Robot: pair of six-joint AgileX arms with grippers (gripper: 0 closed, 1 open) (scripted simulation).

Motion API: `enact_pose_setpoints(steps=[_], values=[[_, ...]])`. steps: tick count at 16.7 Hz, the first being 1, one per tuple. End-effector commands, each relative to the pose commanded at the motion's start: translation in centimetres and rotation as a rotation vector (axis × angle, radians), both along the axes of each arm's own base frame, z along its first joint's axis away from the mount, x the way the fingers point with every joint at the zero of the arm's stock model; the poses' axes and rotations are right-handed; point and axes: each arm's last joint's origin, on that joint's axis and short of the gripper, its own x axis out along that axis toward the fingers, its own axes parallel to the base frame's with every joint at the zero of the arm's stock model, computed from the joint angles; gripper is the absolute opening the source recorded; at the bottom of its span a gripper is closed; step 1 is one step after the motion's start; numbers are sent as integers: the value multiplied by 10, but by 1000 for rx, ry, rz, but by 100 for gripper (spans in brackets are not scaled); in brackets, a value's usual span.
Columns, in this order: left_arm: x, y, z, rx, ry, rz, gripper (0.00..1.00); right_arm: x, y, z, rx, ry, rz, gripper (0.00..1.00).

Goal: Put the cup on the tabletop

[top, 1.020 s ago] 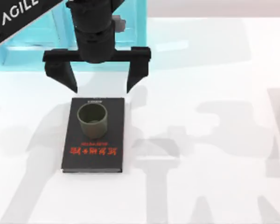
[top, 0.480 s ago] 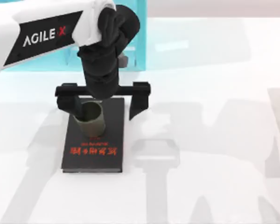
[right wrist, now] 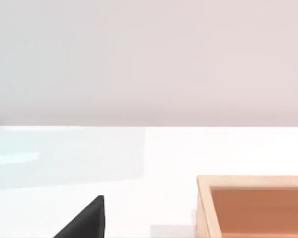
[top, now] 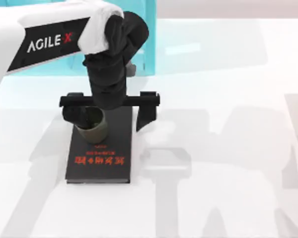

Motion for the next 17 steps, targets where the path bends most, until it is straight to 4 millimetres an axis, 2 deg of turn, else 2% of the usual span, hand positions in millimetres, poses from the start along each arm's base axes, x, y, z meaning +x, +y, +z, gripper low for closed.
enact_pose_setpoints(steps=[11,17], values=[[0,0,0,0,0,0,2,0,0,0,0,0,0,100],[0,0,0,0,0,0,0,0,0,0,0,0,0,100]])
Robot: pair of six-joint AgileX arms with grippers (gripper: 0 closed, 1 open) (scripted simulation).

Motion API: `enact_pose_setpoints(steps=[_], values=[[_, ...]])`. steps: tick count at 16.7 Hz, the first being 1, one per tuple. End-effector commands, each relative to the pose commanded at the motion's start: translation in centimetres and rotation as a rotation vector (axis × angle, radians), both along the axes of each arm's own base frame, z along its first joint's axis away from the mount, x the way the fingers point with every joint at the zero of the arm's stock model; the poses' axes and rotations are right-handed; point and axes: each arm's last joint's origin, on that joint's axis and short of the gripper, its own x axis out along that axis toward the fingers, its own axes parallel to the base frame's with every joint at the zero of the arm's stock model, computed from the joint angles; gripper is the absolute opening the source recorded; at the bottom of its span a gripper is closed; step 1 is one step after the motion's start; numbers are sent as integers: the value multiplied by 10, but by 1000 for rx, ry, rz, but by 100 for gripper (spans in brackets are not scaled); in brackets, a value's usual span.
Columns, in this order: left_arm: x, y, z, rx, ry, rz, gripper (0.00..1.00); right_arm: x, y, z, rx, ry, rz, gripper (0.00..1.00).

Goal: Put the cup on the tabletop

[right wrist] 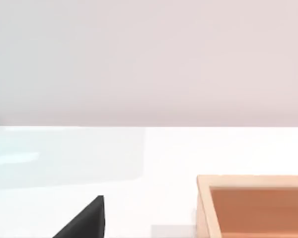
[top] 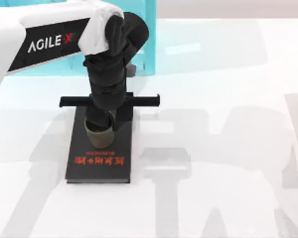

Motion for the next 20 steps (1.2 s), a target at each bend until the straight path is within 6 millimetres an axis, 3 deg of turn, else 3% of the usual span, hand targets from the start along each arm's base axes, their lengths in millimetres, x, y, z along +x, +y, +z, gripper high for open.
enact_pose_setpoints(steps=[5,11,16,18,20], values=[[1,-1,6,-3,-5,1,0,0,0,0,0,0,0,100],[0,0,49,1,1,-1,0,0,0,0,0,0,0,100],[1,1,48,2,3,0,0,0,0,0,0,0,0,100],[4,16,52,1,1,0,0,0,0,0,0,0,0,100],[10,46,60,-2,-4,0,0,0,0,0,0,0,0,100]])
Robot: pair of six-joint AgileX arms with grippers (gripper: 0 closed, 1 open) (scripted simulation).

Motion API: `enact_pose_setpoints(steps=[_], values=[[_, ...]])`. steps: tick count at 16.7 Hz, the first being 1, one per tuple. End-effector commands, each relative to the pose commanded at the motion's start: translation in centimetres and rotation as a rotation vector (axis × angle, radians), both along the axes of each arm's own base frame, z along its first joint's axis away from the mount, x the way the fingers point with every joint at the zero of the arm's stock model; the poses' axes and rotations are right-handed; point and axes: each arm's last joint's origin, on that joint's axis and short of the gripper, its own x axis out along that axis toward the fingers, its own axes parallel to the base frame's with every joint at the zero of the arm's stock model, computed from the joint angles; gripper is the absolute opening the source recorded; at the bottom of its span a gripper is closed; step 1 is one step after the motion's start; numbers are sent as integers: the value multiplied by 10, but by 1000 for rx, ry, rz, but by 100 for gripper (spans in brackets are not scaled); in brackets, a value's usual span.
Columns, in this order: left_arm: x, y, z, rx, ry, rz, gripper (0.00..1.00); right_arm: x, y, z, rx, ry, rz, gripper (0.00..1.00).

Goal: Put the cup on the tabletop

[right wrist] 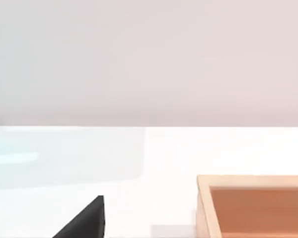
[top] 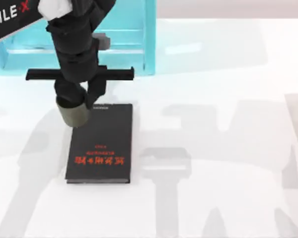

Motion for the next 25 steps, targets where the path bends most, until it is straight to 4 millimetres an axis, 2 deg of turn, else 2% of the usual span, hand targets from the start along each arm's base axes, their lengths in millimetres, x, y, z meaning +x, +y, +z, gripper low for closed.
enact_pose_setpoints(steps=[3,6,7,9,16,22,25], values=[[3,63,12,-1,-4,3,0,0,0,0,0,0,0,100],[-4,128,23,0,-3,1,0,0,0,0,0,0,0,100],[-8,144,25,1,-4,1,0,0,0,0,0,0,0,100],[-16,162,29,1,-5,0,0,0,0,0,0,0,0,100],[-17,165,25,3,-5,-6,0,0,0,0,0,0,0,100],[-18,174,-29,1,-10,0,0,0,0,0,0,0,0,100],[-18,175,-34,1,-5,0,0,0,0,0,0,0,0,100]])
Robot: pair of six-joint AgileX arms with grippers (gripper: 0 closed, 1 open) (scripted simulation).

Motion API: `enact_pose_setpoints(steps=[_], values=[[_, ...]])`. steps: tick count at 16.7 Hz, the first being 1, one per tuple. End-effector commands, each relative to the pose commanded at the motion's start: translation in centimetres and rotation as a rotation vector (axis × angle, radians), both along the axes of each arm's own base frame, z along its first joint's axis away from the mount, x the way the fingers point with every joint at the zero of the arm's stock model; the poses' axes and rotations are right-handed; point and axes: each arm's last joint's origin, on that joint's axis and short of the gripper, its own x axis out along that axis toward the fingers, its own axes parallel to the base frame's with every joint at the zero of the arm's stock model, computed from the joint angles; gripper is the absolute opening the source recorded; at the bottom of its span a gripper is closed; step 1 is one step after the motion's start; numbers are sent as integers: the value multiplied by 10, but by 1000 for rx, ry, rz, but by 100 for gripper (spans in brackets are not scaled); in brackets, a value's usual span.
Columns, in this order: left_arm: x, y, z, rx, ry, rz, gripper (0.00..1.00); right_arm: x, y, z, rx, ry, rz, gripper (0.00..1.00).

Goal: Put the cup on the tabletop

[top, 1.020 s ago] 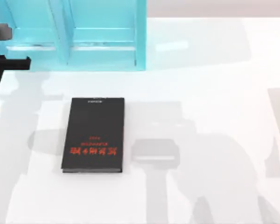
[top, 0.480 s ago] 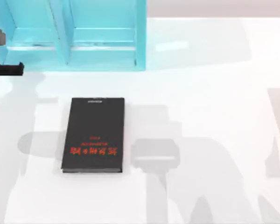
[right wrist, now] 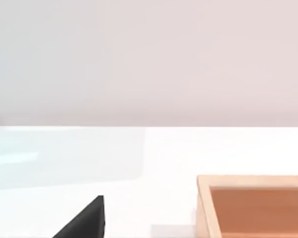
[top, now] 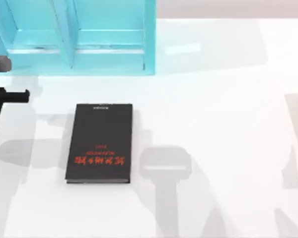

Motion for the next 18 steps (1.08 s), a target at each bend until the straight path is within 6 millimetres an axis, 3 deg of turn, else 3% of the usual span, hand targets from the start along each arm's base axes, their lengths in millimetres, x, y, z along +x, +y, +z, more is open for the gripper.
enact_pose_setpoints(steps=[2,15,18], values=[[0,0,0,0,0,0,0,0,0,0,0,0,0,100],[0,0,0,0,0,0,98,0,0,0,0,0,0,100],[0,0,0,0,0,0,100,0,0,0,0,0,0,100]])
